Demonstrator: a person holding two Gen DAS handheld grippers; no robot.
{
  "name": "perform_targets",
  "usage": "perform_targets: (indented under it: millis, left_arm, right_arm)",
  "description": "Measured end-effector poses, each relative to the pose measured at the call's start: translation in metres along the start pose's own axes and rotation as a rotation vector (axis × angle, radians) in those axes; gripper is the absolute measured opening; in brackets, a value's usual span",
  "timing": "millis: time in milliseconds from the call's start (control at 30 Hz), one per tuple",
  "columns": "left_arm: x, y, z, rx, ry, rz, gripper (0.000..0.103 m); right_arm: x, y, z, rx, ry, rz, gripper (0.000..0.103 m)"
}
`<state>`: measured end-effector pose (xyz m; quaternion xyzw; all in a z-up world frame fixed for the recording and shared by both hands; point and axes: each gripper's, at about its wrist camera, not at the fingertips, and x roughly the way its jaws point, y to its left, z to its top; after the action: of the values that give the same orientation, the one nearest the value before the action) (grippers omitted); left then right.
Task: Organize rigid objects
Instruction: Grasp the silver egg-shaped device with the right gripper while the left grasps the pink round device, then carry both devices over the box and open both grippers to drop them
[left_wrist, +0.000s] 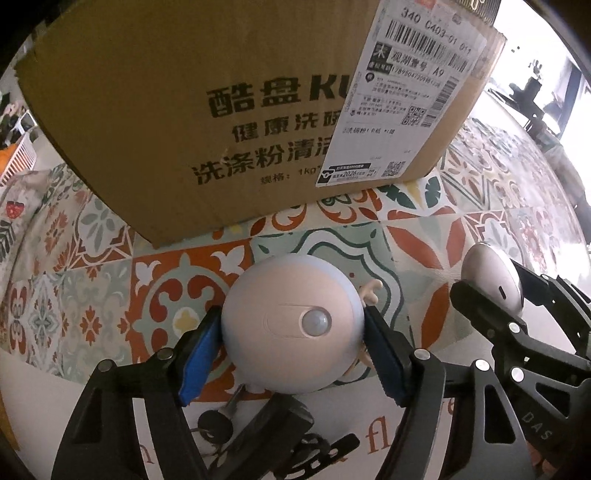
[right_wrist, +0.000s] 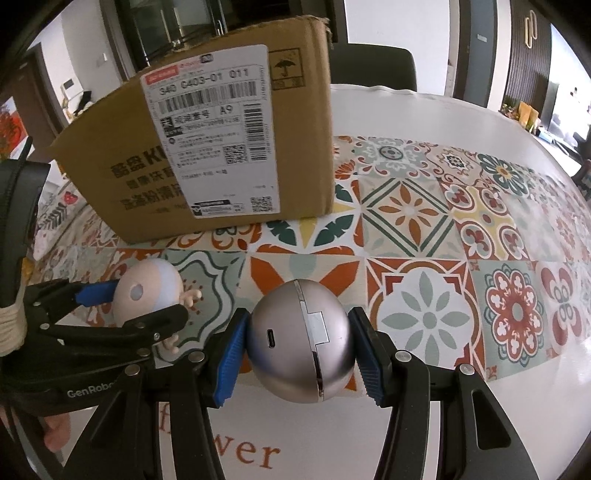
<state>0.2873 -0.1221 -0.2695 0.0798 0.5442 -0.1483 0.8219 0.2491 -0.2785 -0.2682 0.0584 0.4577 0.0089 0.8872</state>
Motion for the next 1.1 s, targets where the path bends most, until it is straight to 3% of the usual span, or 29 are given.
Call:
perform_targets:
  millis: [400,1100]
  left_arm:
    - [-0.049,0.009,-0.01,-0.002,-0.082,-0.024,0.074]
    - [-0.153,0.016,0.004,0.016,-0.29,0.0,0.074]
  right_arm:
    - [-0.029,0.011,0.0,0.002,-0.03,-0.003,0.055]
    - [-0.113,0.044,0.032,-0.023,-0.189,-0.007,0.055]
